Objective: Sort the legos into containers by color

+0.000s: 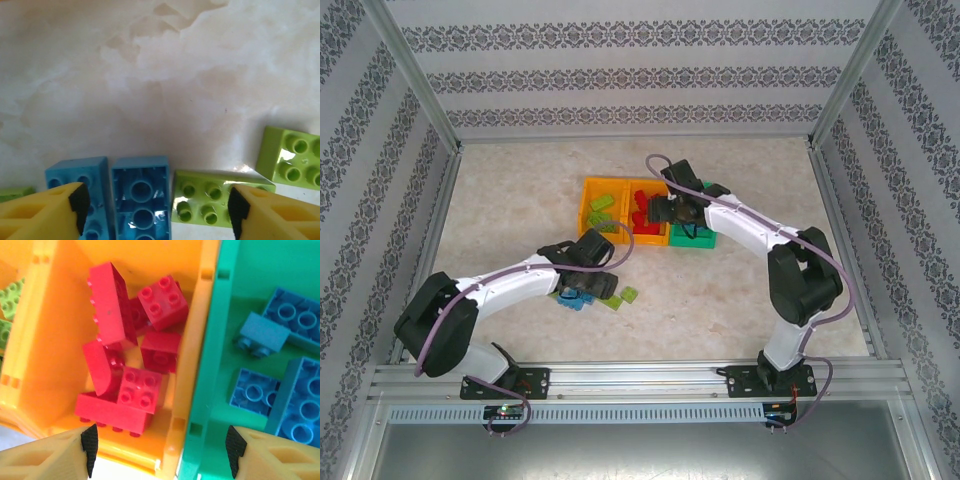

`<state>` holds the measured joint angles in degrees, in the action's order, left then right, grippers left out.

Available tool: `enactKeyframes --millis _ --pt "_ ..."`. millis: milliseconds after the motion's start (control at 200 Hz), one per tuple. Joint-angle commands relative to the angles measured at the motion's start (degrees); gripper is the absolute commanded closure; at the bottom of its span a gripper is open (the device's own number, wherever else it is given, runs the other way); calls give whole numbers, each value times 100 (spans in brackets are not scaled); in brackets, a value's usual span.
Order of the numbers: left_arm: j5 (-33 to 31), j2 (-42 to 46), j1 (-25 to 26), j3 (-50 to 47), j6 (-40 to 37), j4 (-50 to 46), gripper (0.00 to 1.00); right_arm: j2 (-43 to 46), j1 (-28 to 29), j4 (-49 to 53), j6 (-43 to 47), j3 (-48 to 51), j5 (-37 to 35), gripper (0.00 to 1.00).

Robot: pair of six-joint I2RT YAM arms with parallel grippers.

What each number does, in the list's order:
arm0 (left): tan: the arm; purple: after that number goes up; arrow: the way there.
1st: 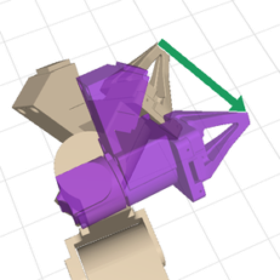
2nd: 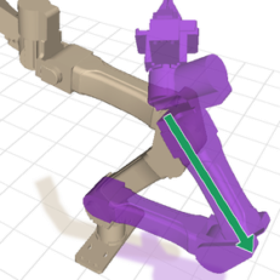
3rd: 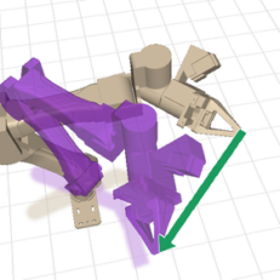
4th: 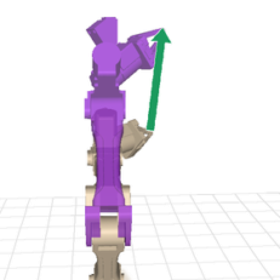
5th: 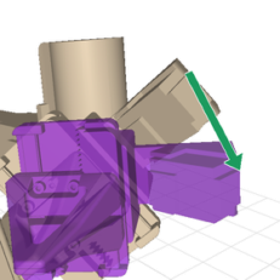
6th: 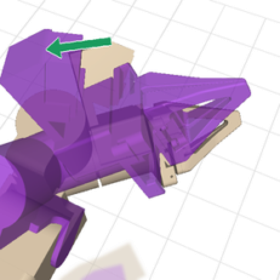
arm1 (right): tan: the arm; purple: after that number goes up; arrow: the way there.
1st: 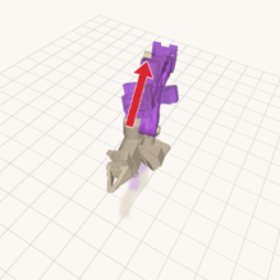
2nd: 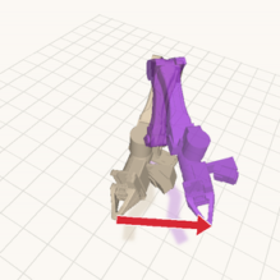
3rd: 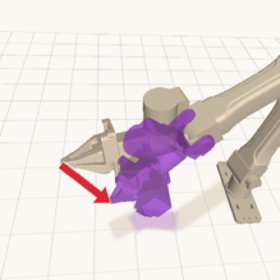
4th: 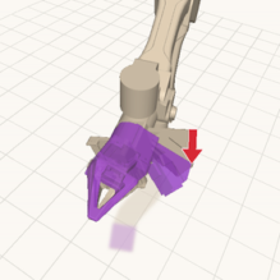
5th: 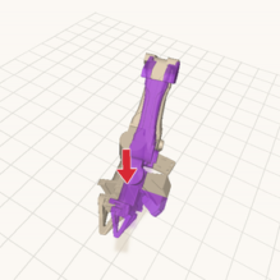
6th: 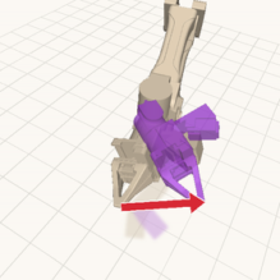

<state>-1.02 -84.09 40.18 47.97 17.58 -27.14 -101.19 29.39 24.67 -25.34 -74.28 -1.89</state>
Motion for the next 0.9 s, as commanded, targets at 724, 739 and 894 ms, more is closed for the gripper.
enactKeyframes --millis 724,739,894 --pt "152 -1518 1141 1043 370 136 25 1599 -467 -358 -187 1830 -259 27" --pt "149 -1552 1141 1074 362 126 25 1618 -475 -358 -188 1849 -261 27" --pt "215 -1764 1140 1224 303 95 37 1827 -587 -359 -180 2043 -264 26"
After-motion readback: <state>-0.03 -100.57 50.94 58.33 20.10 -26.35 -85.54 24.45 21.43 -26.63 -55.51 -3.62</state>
